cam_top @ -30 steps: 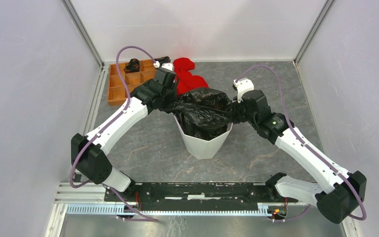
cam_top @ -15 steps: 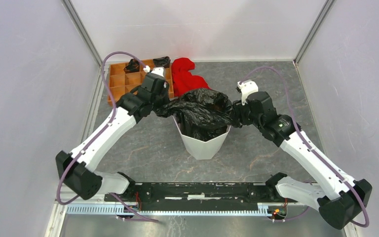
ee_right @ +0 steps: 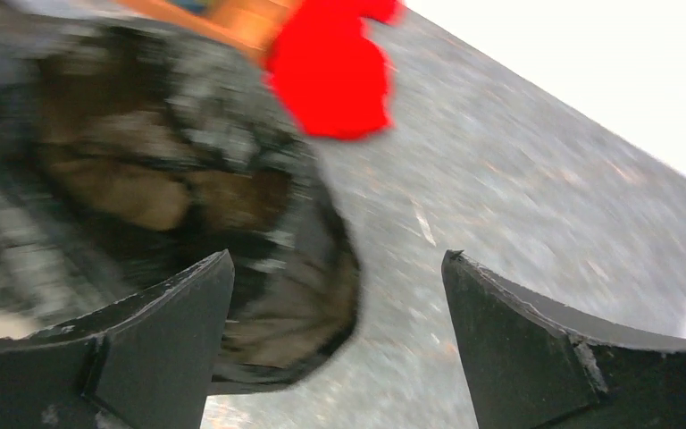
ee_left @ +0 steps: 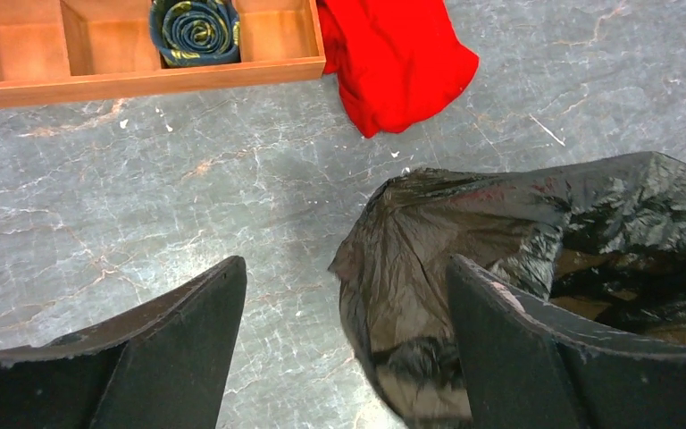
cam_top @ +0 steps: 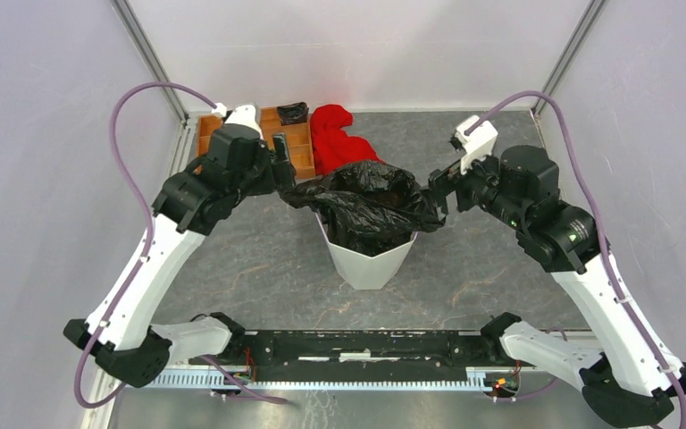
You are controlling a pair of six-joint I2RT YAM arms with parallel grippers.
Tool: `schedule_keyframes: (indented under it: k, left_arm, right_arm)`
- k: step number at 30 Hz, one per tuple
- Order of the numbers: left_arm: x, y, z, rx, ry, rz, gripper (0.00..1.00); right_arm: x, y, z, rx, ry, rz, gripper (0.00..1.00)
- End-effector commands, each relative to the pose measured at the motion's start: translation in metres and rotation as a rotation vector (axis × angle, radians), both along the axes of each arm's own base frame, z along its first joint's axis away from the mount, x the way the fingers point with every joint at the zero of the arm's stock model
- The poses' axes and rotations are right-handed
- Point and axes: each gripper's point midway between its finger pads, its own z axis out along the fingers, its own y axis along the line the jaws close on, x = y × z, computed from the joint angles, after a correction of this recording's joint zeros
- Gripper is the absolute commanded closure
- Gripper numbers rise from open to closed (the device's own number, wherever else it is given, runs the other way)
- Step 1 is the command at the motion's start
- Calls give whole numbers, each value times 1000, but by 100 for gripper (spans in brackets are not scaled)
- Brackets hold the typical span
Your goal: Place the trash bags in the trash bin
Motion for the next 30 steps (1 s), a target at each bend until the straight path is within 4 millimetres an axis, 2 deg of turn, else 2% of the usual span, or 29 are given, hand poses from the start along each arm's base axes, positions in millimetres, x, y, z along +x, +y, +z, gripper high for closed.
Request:
schedule_keyframes:
  k: [1, 3, 8, 11, 14, 16, 18, 19, 21, 25, 28, 30]
  left_arm:
    - [-25, 14, 24, -26, -23, -5, 12]
    - [-35, 7, 28, -120, -25, -15, 12]
    - [-45, -9, 28, -278, -16, -31, 12]
    - [-46, -23, 30, -361, -14, -63, 13]
    - [-46, -26, 33, -399, -31, -67, 17]
    - [-46, -27, 33, -424, -35, -60, 20]
    - [-47, -29, 34, -452, -39, -61, 19]
    - [-48, -30, 34, -464, -36, -57, 15]
    - [-48, -30, 31, -476, -25, -46, 14]
    - [-50, -34, 19, -500, 4, -46, 21]
    - [-53, -37, 14, -523, 12, -58, 31]
    - [-55, -37, 14, -535, 12, -58, 38]
  right_arm:
    - [-52, 93, 32, 171, -32, 634, 7]
    - [-63, 115, 33, 260, -20, 766, 7]
    - [-54, 132, 21, 291, 17, 811, 16]
    - [-61, 144, 17, 333, 50, 868, 32]
    - [-70, 150, 13, 342, 62, 898, 43]
    - [-75, 152, 13, 351, 70, 909, 58]
    - [-84, 154, 16, 361, 70, 926, 68]
    - [-89, 155, 16, 367, 73, 938, 73]
    - [-101, 157, 15, 370, 76, 963, 81]
    - [-117, 154, 0, 369, 100, 972, 91]
    - [-125, 153, -14, 366, 136, 978, 100]
    - [-131, 152, -21, 365, 157, 985, 100]
